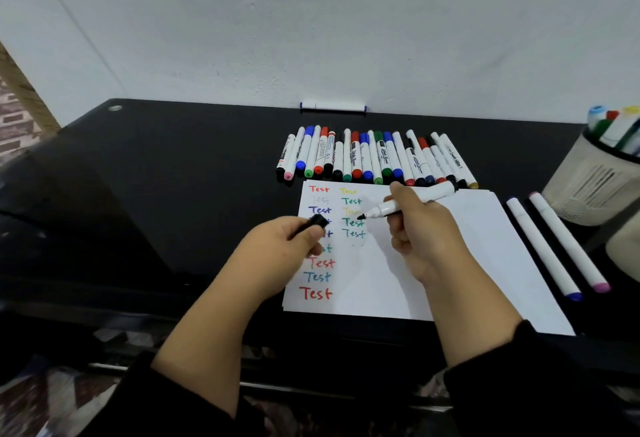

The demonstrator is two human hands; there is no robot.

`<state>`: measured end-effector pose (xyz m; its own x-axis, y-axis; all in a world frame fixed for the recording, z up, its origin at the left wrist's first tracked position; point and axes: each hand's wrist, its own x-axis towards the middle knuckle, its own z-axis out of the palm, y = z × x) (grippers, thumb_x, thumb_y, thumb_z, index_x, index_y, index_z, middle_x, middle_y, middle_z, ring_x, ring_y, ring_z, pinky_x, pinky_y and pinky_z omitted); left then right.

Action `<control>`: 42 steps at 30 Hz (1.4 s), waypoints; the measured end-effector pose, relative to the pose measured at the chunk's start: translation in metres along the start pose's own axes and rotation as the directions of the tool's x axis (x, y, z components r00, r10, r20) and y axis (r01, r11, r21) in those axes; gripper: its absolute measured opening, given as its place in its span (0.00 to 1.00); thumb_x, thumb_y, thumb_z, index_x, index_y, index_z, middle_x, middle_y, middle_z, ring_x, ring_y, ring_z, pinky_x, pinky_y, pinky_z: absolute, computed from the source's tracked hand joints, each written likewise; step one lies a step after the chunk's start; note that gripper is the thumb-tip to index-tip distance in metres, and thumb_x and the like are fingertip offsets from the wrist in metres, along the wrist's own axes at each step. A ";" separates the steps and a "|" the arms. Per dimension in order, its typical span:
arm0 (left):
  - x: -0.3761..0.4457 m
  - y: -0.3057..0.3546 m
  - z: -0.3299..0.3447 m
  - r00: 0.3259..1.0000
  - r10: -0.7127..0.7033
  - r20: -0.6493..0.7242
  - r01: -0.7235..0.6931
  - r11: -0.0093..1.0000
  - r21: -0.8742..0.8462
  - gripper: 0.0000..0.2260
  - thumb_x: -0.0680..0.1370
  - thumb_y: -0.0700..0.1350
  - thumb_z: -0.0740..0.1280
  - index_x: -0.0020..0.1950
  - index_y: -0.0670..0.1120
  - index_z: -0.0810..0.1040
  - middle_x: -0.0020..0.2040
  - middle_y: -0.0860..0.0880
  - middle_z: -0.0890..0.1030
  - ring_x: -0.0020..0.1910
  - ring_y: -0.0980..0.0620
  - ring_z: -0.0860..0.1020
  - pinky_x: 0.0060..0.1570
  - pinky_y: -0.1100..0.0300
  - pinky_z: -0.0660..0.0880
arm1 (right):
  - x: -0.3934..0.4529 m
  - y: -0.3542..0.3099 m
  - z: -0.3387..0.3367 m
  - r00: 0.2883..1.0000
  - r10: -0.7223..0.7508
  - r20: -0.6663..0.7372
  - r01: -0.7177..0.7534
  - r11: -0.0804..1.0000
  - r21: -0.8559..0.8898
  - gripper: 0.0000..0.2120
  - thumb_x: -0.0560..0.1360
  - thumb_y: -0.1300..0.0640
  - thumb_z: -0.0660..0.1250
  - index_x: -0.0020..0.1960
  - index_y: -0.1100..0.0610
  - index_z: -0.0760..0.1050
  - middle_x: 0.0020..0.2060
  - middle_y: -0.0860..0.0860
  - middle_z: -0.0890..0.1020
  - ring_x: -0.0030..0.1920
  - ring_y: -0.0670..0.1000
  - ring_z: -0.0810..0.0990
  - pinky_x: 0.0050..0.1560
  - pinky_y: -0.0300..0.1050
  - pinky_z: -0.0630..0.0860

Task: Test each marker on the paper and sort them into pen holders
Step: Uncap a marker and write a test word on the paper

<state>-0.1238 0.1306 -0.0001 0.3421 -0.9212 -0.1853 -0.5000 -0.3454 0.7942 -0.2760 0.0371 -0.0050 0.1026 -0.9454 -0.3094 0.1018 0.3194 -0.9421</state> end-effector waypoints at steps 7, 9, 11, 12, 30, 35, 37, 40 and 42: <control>0.007 -0.006 0.004 0.971 0.080 -0.227 -0.062 0.995 0.083 0.13 0.79 0.53 0.61 0.62 0.56 0.75 0.40 0.64 0.71 0.40 0.66 0.70 0.35 0.70 0.63 | -0.006 0.013 -0.006 0.981 -0.190 0.037 0.194 0.969 -0.154 0.13 0.73 0.50 0.71 0.33 0.54 0.74 0.23 0.48 0.75 0.27 0.46 0.69 0.32 0.41 0.66; 0.009 -0.008 0.003 0.962 0.090 -0.256 -0.072 0.994 0.078 0.13 0.79 0.53 0.61 0.62 0.56 0.75 0.40 0.64 0.71 0.40 0.66 0.70 0.35 0.70 0.63 | -0.004 0.018 -0.006 0.961 -0.277 0.023 0.275 0.931 -0.239 0.15 0.72 0.52 0.71 0.31 0.54 0.71 0.22 0.47 0.74 0.23 0.43 0.69 0.33 0.40 0.66; 0.012 -0.009 0.005 0.960 0.090 -0.264 -0.071 0.994 0.081 0.13 0.79 0.53 0.61 0.62 0.56 0.75 0.39 0.64 0.71 0.39 0.66 0.69 0.34 0.70 0.63 | -0.003 0.022 -0.004 0.940 -0.341 0.016 0.329 0.893 -0.308 0.15 0.73 0.54 0.70 0.31 0.55 0.69 0.21 0.45 0.73 0.22 0.40 0.69 0.30 0.35 0.67; 0.013 -0.010 0.006 0.961 0.091 -0.260 -0.071 0.994 0.084 0.13 0.79 0.53 0.61 0.62 0.55 0.75 0.39 0.64 0.71 0.39 0.66 0.69 0.34 0.70 0.63 | -0.002 0.024 -0.003 0.932 -0.363 0.022 0.348 0.873 -0.343 0.16 0.74 0.54 0.69 0.31 0.55 0.69 0.21 0.45 0.73 0.22 0.40 0.70 0.28 0.31 0.67; 0.018 -0.013 0.014 0.971 0.113 -0.211 -0.095 0.991 0.092 0.13 0.79 0.53 0.61 0.63 0.54 0.75 0.40 0.62 0.71 0.40 0.66 0.70 0.36 0.71 0.64 | 0.002 0.036 0.005 0.904 -0.404 0.142 0.419 0.764 -0.491 0.13 0.74 0.53 0.68 0.37 0.60 0.71 0.28 0.48 0.76 0.30 0.44 0.74 0.30 0.32 0.66; 0.018 -0.012 0.013 0.971 0.110 -0.211 -0.094 0.992 0.086 0.14 0.79 0.53 0.61 0.63 0.54 0.75 0.41 0.63 0.71 0.40 0.65 0.70 0.37 0.71 0.64 | 0.002 0.036 0.004 0.904 -0.411 0.114 0.415 0.785 -0.460 0.14 0.75 0.54 0.67 0.38 0.63 0.70 0.29 0.52 0.75 0.33 0.49 0.73 0.35 0.40 0.67; 0.018 -0.012 0.013 0.971 0.107 -0.214 -0.091 0.992 0.084 0.13 0.79 0.53 0.61 0.63 0.54 0.75 0.40 0.63 0.71 0.40 0.66 0.70 0.36 0.71 0.64 | 0.001 0.036 0.004 0.903 -0.410 0.128 0.419 0.775 -0.474 0.14 0.75 0.54 0.67 0.36 0.61 0.70 0.28 0.50 0.75 0.32 0.48 0.73 0.34 0.39 0.67; 0.018 -0.013 0.013 0.972 0.104 -0.210 -0.087 0.992 0.091 0.14 0.79 0.53 0.61 0.64 0.54 0.74 0.41 0.63 0.71 0.40 0.66 0.69 0.36 0.71 0.63 | 0.001 0.035 0.004 0.911 -0.392 0.130 0.405 0.790 -0.459 0.14 0.75 0.56 0.67 0.35 0.60 0.68 0.28 0.52 0.73 0.31 0.48 0.71 0.34 0.42 0.67; 0.018 -0.013 0.013 0.973 0.101 -0.208 -0.084 0.992 0.091 0.14 0.79 0.53 0.61 0.64 0.55 0.74 0.41 0.63 0.71 0.40 0.66 0.69 0.35 0.70 0.64 | 0.001 0.034 0.003 0.914 -0.394 0.093 0.392 0.805 -0.445 0.15 0.75 0.56 0.67 0.33 0.58 0.66 0.27 0.51 0.73 0.30 0.47 0.70 0.34 0.42 0.66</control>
<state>-0.1212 0.1158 -0.0215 0.4473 -0.8942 0.0203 -0.5974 -0.2818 0.7508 -0.2692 0.0472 -0.0372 0.1453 -0.9843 0.1005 -0.3176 -0.1427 -0.9374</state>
